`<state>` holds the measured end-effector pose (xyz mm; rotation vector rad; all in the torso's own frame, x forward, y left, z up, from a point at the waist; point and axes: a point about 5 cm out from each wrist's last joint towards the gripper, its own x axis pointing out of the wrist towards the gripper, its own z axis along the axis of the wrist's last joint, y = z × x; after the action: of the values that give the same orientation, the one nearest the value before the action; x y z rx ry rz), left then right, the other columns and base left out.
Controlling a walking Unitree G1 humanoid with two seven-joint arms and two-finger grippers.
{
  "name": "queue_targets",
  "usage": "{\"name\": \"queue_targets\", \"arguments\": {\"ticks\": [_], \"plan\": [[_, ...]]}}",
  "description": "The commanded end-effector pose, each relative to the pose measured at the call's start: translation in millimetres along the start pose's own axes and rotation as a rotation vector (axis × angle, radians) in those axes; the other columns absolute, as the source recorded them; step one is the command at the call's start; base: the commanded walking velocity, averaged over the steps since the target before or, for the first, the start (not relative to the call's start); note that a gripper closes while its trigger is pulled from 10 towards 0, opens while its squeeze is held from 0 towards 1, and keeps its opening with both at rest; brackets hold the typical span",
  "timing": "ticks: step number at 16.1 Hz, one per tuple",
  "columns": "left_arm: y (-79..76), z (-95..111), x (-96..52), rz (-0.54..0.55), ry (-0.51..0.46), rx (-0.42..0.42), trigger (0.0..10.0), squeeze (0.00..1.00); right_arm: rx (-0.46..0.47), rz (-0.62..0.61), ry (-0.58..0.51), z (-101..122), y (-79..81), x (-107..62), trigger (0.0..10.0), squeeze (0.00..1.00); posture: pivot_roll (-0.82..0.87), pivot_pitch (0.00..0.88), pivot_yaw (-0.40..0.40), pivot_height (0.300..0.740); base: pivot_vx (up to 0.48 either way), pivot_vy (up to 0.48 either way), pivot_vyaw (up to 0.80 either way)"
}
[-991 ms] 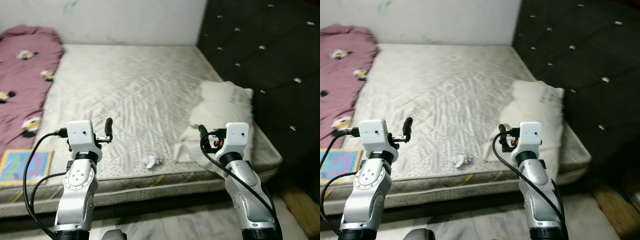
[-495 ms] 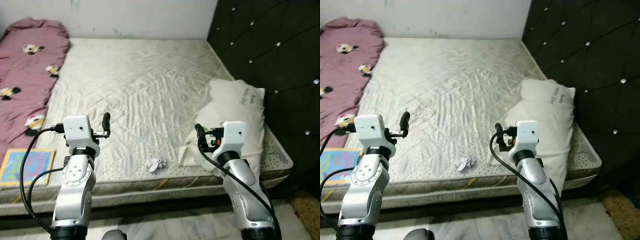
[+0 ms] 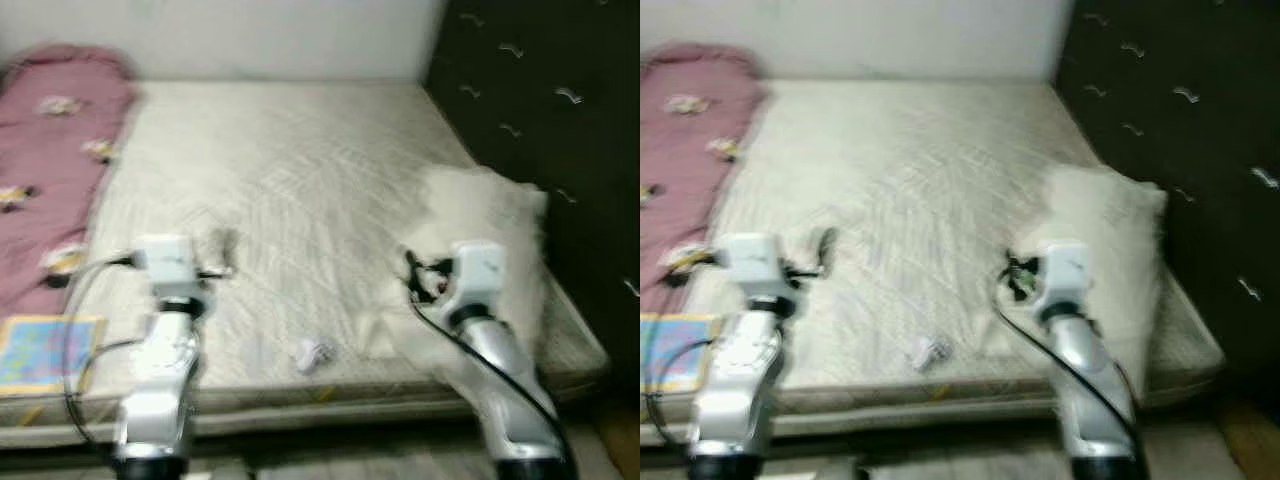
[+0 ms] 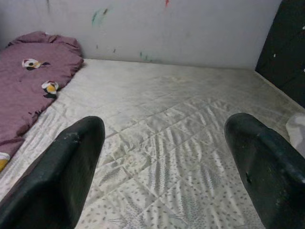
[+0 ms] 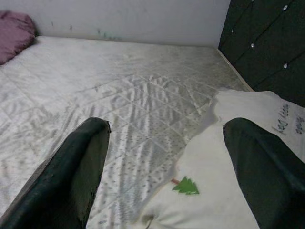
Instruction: Clean up the room
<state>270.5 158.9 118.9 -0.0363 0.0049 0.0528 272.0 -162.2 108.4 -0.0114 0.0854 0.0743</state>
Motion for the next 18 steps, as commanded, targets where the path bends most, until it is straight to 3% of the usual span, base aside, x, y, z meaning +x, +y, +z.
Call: {"name": "queue_targets", "arguments": {"ticks": [1, 8, 10, 18], "plan": [[13.4, -0.3, -0.9, 0.050, 0.010, 0.017, 10.0, 0.00, 0.014, 0.031, -0.034, 8.4, 11.5, 3.9, 10.0, 0.00, -0.01, 0.000, -0.063, 0.740, 0.000, 0.000, 0.00], [12.3, -3.8, -0.1, 0.077, 0.042, -0.012, 10.0, 0.00, 0.006, 0.034, -0.037, 8.2, 12.7, 5.5, 10.0, 0.00, -0.01, 0.000, -0.065, 0.740, 0.000, 0.000, 0.11], [12.3, -4.7, 0.5, 0.076, 0.046, -0.005, 10.0, 0.00, 0.016, 0.030, -0.037, 8.1, 12.7, 5.3, 10.0, 0.00, -0.01, 0.000, -0.065, 0.740, 0.000, 0.480, 0.77], [11.7, -2.7, -0.4, 0.077, 0.031, -0.017, 10.0, 0.00, 0.045, 0.014, -0.049, 10.5, 11.6, 6.3, 10.0, 0.00, -0.01, 0.000, -0.067, 0.740, 0.000, 0.480, 0.00]]}}
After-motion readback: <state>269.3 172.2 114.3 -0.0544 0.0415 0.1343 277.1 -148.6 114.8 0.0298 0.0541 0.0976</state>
